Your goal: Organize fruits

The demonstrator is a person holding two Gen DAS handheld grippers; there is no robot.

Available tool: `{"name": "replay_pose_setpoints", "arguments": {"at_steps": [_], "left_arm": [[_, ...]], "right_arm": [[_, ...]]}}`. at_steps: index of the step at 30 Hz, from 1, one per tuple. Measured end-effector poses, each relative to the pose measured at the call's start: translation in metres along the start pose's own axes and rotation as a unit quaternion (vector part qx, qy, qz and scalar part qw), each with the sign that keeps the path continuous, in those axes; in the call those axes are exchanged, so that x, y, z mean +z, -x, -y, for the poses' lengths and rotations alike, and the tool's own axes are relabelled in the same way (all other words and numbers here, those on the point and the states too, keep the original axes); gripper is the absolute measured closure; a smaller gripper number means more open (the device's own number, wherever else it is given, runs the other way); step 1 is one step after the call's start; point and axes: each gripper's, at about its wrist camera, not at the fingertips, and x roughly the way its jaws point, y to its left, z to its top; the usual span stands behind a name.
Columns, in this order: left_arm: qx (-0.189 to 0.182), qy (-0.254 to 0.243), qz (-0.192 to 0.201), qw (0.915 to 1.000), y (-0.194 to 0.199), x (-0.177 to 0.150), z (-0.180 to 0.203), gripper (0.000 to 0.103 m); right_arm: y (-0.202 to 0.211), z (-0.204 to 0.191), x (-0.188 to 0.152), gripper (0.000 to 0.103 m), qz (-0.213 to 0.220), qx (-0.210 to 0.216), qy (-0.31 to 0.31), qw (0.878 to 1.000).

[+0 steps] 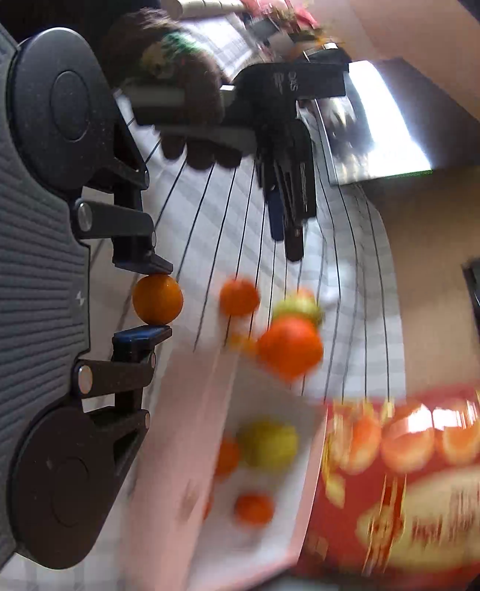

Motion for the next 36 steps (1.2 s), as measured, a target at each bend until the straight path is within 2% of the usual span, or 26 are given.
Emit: {"name": "replay_pose_setpoints", "arguments": {"at_steps": [3,5,8,10,11,13,14,19,21,25,29,32,33,36], "left_arm": [[0.036,-0.051,-0.003,0.9981,-0.004,-0.01,0.027,0.054],[0.047,-0.085,-0.006,0.9952,-0.007,-0.015,0.042,0.054],[0.061,-0.121,-0.017,0.9906,-0.013,-0.022,0.056,0.054],[0.08,-0.128,-0.023,0.9882,-0.018,-0.026,0.06,0.054],[0.091,-0.133,-0.024,0.9866,-0.02,-0.028,0.061,0.054],[0.11,-0.141,-0.027,0.9834,-0.025,-0.029,0.063,0.053],[0.114,-0.142,-0.029,0.9828,-0.025,-0.029,0.063,0.053],[0.12,-0.146,-0.048,0.9809,-0.031,-0.03,0.063,0.04],[0.126,-0.137,-0.051,0.9813,-0.032,-0.029,0.061,0.04],[0.141,-0.101,-0.068,0.9825,-0.042,-0.022,0.051,0.043],[0.146,-0.071,-0.075,0.9839,-0.05,-0.015,0.038,0.041],[0.136,-0.055,-0.07,0.9867,-0.052,-0.011,0.033,0.049],[0.13,-0.052,-0.07,0.9878,-0.053,-0.01,0.032,0.056],[0.126,-0.059,-0.076,0.9874,-0.052,-0.011,0.035,0.056]], "right_arm": [[0.014,0.023,-0.019,0.074,0.01,-0.049,-0.008,0.999],[0.014,0.039,-0.026,0.074,0.009,-0.069,-0.026,0.997],[0.007,0.052,-0.031,0.074,0.006,-0.079,-0.033,0.996],[0.006,0.057,-0.031,0.07,0.0,-0.068,-0.043,0.997],[0.009,0.059,-0.031,0.065,0.008,-0.06,-0.042,0.997],[0.011,0.057,-0.03,0.028,0.02,-0.063,-0.037,0.997],[0.012,0.056,-0.03,0.024,0.026,-0.067,-0.038,0.997],[0.016,0.06,-0.032,0.023,0.034,-0.063,-0.047,0.996],[0.016,0.06,-0.033,0.022,0.03,-0.066,-0.05,0.996],[0.016,0.062,-0.034,0.022,0.031,-0.068,-0.055,0.996],[0.016,0.061,-0.034,0.021,0.032,-0.073,-0.056,0.995],[0.014,0.062,-0.034,0.021,0.028,-0.074,-0.058,0.995],[0.014,0.063,-0.034,0.021,0.026,-0.074,-0.06,0.995],[0.013,0.064,-0.034,0.021,0.023,-0.074,-0.065,0.995]]}}
